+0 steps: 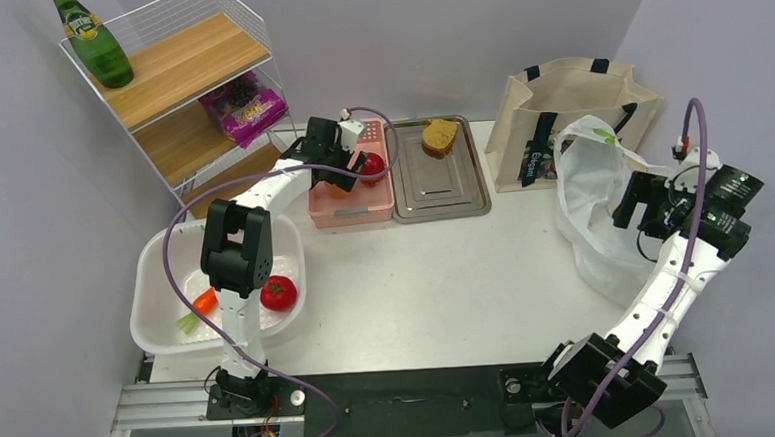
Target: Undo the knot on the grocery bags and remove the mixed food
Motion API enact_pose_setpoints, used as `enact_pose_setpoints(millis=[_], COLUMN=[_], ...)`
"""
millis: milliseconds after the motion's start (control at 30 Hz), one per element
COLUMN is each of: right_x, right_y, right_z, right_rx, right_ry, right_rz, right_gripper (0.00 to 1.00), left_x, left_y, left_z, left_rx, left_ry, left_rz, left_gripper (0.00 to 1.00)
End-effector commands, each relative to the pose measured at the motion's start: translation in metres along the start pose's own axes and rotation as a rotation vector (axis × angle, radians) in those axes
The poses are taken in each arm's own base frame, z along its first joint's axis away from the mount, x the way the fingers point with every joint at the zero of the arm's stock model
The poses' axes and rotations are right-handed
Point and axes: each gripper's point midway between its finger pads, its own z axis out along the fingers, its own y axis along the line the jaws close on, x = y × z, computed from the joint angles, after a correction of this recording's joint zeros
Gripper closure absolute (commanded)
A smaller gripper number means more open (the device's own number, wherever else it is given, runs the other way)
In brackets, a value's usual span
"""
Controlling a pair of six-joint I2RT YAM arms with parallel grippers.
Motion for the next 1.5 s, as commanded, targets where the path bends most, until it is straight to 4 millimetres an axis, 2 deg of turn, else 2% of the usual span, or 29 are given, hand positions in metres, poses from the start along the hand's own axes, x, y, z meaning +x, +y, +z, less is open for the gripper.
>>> enact_pose_setpoints(millis=[0,100,200,300,400,433,467,500,533,567,600,633,733,833,900,967,1000,1033,1067,1100,1133,1267,1367,1467], right_x=[-0.055,-0.084,-0.103,-0.130,-0.154,-0.167,-0.171,-0.184,-0.187,-0.198,-0.200,-0.208,-0.221,-0.225,-0.230,-0.232,-0.237,-0.234,-0.238,-0.234,-0.237,-0.221,-0.200,-0.184], right_y=[0.036,0.049,0.060,0.073,0.101,0.114,0.120,0.133,0.139,0.153,0.159,0.172,0.196,0.210,0.212,0.213,0.214,0.215,0.216,0.218,0.219,0.219,0.206,0.189], right_z=[-0.013,-0.014,-0.012,-0.016,-0.009,-0.013,-0.005,-0.009,0.000,-0.003,0.009,0.007,0.025,0.043,0.055,0.077,0.079,0.094,0.096,0.110,0.111,0.140,0.162,0.174], right_rx=[-0.087,-0.078,-0.072,-0.071,-0.104,-0.115,-0.126,-0.139,-0.147,-0.157,-0.164,-0.176,-0.196,-0.174,-0.154,-0.137,-0.132,-0.132,-0.131,-0.135,-0.135,-0.127,-0.084,-0.061], right_ry=[-0.165,-0.241,-0.280,-0.360,-0.415,-0.453,-0.451,-0.489,-0.483,-0.520,-0.507,-0.533,-0.535,-0.529,-0.523,-0.501,-0.509,-0.486,-0.489,-0.461,-0.460,-0.385,-0.290,-0.214], right_rz=[-0.166,-0.234,-0.260,-0.304,-0.350,-0.370,-0.370,-0.387,-0.391,-0.407,-0.412,-0.427,-0.442,-0.451,-0.427,-0.399,-0.390,-0.379,-0.370,-0.354,-0.344,-0.317,-0.305,-0.277], right_gripper=[0.16,0.16,0.14,0.14,0.14,0.14,0.14,0.14,0.14,0.13,0.12,0.11,0.11,0.11,0.10,0.09,0.08,0.08,0.08,0.07,0.07,0.08,0.09,0.15], left_x=[-0.031,-0.030,-0.035,-0.047,-0.062,-0.070,-0.070,-0.078,-0.077,-0.083,-0.083,-0.086,-0.088,-0.086,-0.087,-0.089,-0.090,-0.091,-0.092,-0.091,-0.092,-0.093,-0.094,-0.095], left_y=[0.011,0.011,0.012,0.000,-0.017,-0.026,-0.031,-0.037,-0.039,-0.041,-0.042,-0.042,-0.042,-0.043,-0.041,-0.040,-0.038,-0.038,-0.037,-0.036,-0.035,-0.034,-0.035,-0.036], left_z=[-0.027,-0.031,-0.036,-0.051,-0.070,-0.078,-0.082,-0.090,-0.093,-0.098,-0.100,-0.103,-0.112,-0.118,-0.123,-0.128,-0.130,-0.131,-0.133,-0.133,-0.134,-0.138,-0.142,-0.144], left_rx=[-0.012,-0.008,-0.008,0.058,0.138,0.177,0.197,0.222,0.232,0.242,0.246,0.249,0.249,0.248,0.242,0.234,0.228,0.225,0.221,0.219,0.216,0.210,0.217,0.219], left_ry=[-0.062,-0.045,-0.044,-0.103,-0.172,-0.197,-0.197,-0.217,-0.212,-0.226,-0.224,-0.230,-0.235,-0.237,-0.248,-0.257,-0.260,-0.262,-0.265,-0.262,-0.263,-0.264,-0.271,-0.276], left_rz=[0.020,0.014,0.003,-0.006,0.005,0.019,0.035,0.049,0.054,0.057,0.050,0.047,0.034,0.032,0.038,0.051,0.054,0.059,0.063,0.067,0.068,0.075,0.078,0.079], left_gripper=[0.19,0.19,0.19,0.18,0.18,0.18,0.18,0.18,0.18,0.18,0.18,0.18,0.18,0.18,0.18,0.18,0.18,0.18,0.18,0.18,0.18,0.18,0.17,0.17])
